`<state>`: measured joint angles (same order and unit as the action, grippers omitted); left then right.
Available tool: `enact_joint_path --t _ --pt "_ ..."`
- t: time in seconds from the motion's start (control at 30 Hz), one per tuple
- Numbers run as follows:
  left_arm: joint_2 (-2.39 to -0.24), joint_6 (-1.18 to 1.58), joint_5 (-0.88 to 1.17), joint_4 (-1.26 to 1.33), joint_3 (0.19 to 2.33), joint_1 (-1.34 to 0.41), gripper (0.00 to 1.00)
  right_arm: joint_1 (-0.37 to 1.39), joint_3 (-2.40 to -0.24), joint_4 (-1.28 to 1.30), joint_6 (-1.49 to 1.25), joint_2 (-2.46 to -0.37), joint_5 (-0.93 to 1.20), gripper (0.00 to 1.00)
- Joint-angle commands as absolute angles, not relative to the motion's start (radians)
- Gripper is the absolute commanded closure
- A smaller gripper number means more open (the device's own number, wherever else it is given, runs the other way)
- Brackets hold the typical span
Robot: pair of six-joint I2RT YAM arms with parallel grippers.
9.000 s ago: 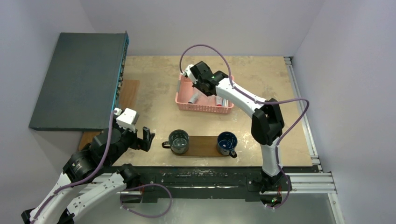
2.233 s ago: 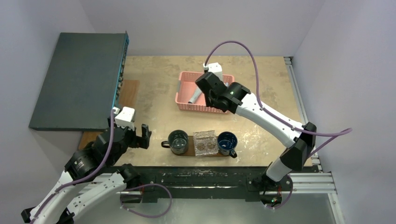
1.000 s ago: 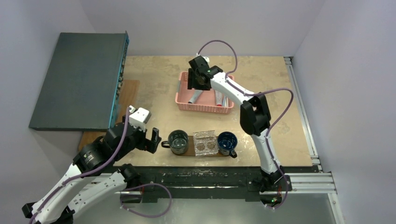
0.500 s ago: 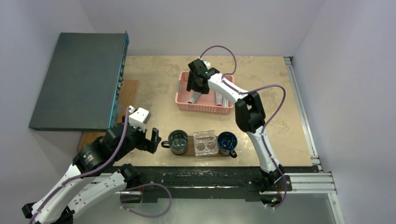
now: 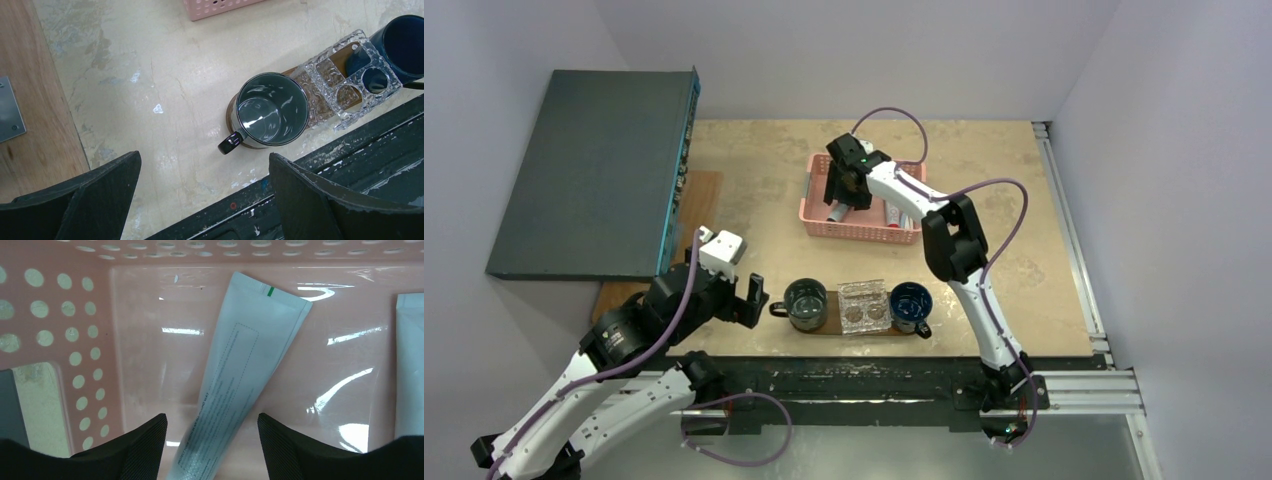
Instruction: Prepare toiletry sets of a toothbrush and toothpaste on the tray
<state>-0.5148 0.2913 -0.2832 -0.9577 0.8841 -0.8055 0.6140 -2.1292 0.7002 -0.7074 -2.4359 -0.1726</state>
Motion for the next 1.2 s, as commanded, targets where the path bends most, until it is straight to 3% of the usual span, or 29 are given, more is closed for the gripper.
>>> enact_joint_path --t 0.0,0.17,0.4,0.83,1.17 --pt "-0.513 0.27 -0.298 -0.919 0.877 -0.803 0.0 0.608 -2.123 0.703 -0.714 -2.416 -0.165 0.32" --pt "-0.509 0.271 -0.306 -0.921 0.877 -0.802 0.0 0.609 -2.149 0.723 -0.691 -2.437 -0.178 0.43" --pt "-0.511 0.272 -0.314 -0.923 0.878 -0.802 0.0 0.598 -2.111 0.709 -0.659 -2.406 -0.18 0.67" --pt "-0.569 0.27 -0.298 -0.909 0.902 -0.803 0.0 0.598 -2.041 0.552 -0.523 -2.222 -0.174 0.79" --pt "-0.688 0.289 -0.22 -0.825 1.029 -0.802 0.0 0.599 -1.868 0.402 -0.483 -1.985 -0.205 0.79"
